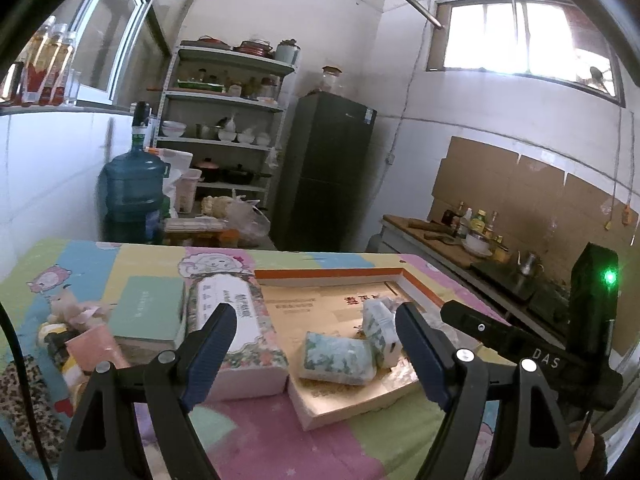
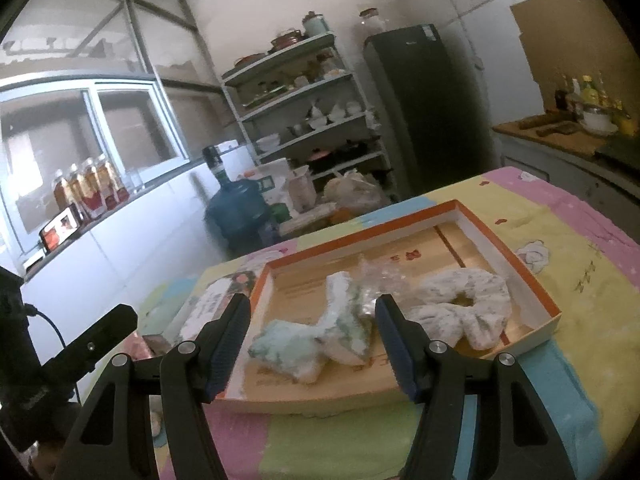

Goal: Organize soft objects
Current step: 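Move both open grippers back toward the pile of soft items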

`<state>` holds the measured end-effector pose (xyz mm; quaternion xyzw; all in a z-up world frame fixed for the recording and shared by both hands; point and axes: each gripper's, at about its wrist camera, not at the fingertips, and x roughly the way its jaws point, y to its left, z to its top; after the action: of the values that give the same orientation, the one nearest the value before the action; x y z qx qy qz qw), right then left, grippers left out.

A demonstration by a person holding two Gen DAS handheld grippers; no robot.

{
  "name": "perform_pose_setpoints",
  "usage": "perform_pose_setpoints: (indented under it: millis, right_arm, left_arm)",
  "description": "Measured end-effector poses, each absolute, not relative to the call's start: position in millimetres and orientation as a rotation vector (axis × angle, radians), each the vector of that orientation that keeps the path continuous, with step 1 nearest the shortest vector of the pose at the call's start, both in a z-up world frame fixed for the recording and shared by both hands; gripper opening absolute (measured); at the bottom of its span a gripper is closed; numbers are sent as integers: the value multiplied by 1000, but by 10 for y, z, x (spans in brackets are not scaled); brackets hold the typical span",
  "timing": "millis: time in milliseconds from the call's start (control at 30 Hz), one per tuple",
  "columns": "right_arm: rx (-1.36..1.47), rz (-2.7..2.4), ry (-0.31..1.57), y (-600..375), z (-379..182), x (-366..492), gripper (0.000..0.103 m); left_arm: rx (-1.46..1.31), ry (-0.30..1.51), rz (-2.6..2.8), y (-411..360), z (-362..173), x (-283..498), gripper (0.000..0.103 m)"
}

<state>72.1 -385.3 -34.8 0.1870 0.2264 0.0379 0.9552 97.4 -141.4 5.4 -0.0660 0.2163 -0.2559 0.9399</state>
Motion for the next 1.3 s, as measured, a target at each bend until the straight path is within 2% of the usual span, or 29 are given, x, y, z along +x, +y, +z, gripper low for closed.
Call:
perform_pose_setpoints:
  millis: [1300]
  right_arm:
    - [239, 226, 471, -2764, -151, 610, 66]
  left_arm:
    - [-190, 380, -343, -298, 3, 503, 82]
